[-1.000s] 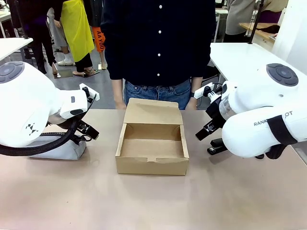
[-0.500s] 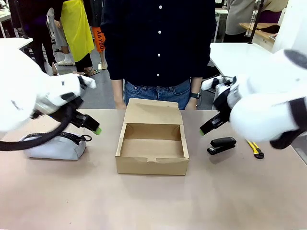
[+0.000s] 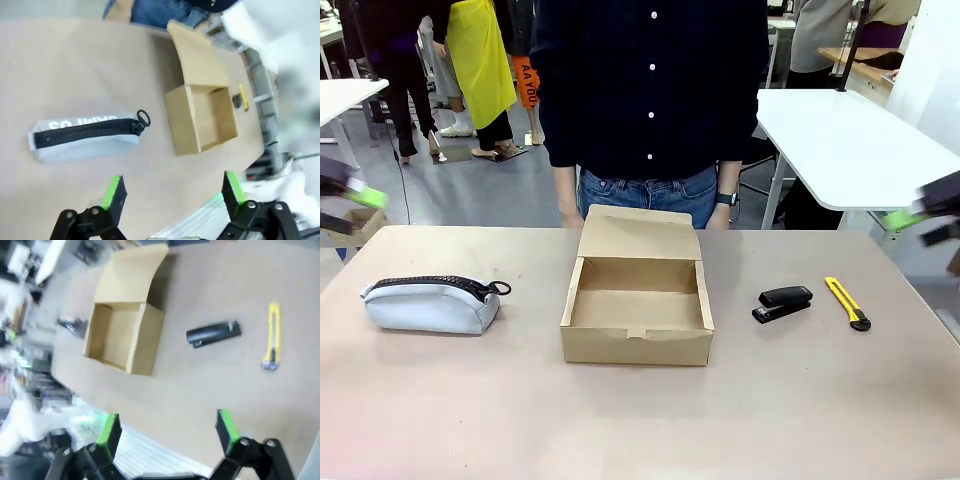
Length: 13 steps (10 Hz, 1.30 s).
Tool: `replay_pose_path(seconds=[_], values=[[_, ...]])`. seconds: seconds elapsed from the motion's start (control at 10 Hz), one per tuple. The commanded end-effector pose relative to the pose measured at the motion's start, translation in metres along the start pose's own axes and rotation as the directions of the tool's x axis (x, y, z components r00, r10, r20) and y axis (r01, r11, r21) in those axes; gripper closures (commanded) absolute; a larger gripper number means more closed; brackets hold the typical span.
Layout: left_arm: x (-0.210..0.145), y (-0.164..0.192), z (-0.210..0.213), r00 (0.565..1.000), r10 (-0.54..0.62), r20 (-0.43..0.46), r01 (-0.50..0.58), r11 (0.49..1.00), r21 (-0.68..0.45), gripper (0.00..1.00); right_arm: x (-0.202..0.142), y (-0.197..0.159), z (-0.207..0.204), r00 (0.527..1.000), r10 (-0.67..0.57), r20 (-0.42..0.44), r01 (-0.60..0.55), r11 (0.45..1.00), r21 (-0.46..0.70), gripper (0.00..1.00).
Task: Pack the items into the box.
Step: Pick up the item specified by the human and place it in the Mailer Box.
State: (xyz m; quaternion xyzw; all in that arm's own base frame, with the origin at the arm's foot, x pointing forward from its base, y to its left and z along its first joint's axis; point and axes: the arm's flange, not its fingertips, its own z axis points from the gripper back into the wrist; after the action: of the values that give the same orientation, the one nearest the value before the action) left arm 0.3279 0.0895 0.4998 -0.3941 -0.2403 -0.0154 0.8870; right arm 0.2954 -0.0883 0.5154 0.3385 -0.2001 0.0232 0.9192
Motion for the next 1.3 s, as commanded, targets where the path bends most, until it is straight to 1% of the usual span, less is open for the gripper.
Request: replay_pose_path(seconds=[0.0,0.1,0.2,0.3,0.4,0.5,0.6,1.2], values=[[0.003,0.078,0.035,0.967,0.220,0.129,-0.187,0.955,-0.231,0.00,-0.009,-0.076,0.049,0.951,-0.252,0.178,0.206,0.948,0.242,0.00],[-0.009,0.117,0.055,0.912,0.353,0.210,-0.269,0.899,-0.347,0.00,-0.026,-0.116,0.067,0.892,-0.387,0.234,0.294,0.889,0.351,0.00],[-0.024,0.136,0.064,0.867,0.418,0.272,-0.286,0.863,-0.416,0.00,-0.037,-0.148,0.078,0.836,-0.482,0.264,0.357,0.842,0.405,0.00],[-0.037,0.148,0.070,0.831,0.453,0.324,-0.282,0.844,-0.456,0.00,-0.046,-0.170,0.082,0.793,-0.544,0.273,0.397,0.802,0.446,0.00],[-0.042,0.154,0.069,0.814,0.471,0.339,-0.323,0.853,-0.410,0.00,-0.051,-0.183,0.080,0.763,-0.583,0.279,0.433,0.781,0.449,0.00],[-0.041,0.149,0.060,0.835,0.433,0.340,-0.336,0.890,-0.309,0.00,-0.064,-0.162,0.096,0.814,-0.522,0.254,0.416,0.830,0.372,0.00],[-0.049,0.159,0.088,0.804,0.497,0.327,-0.344,0.836,-0.427,0.00,-0.064,-0.162,0.096,0.814,-0.522,0.254,0.416,0.830,0.372,0.00],[-0.049,0.159,0.088,0.804,0.497,0.327,-0.344,0.836,-0.427,0.00,-0.064,-0.162,0.096,0.814,-0.522,0.254,0.416,0.830,0.372,0.00]])
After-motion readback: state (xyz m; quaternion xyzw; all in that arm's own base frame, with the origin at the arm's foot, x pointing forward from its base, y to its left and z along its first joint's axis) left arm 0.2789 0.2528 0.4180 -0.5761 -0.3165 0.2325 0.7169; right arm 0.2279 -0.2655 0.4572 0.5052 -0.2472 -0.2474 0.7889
